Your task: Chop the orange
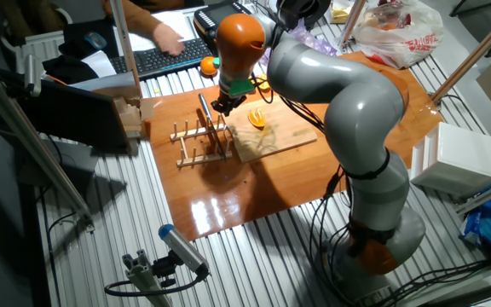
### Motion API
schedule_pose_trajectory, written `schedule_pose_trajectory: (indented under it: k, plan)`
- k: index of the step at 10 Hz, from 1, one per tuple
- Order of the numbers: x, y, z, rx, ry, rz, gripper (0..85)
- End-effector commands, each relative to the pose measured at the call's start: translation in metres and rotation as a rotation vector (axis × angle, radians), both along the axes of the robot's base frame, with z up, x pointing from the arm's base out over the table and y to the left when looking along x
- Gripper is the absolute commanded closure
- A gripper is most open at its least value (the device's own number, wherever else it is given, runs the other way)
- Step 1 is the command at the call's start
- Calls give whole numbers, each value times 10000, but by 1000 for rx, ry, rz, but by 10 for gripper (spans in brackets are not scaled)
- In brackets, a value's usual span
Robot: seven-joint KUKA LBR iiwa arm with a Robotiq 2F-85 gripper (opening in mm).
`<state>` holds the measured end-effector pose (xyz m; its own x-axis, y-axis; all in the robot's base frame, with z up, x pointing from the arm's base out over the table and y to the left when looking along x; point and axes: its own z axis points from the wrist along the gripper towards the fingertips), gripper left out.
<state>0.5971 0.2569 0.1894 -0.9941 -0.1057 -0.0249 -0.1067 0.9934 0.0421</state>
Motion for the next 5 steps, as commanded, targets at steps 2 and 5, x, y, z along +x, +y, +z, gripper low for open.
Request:
schedule_pose_trajectory:
  k: [2,5]
  plan:
    - [-8,-12,1,0,3,0,850]
    - [3,4,-21,9,-5,2,850]
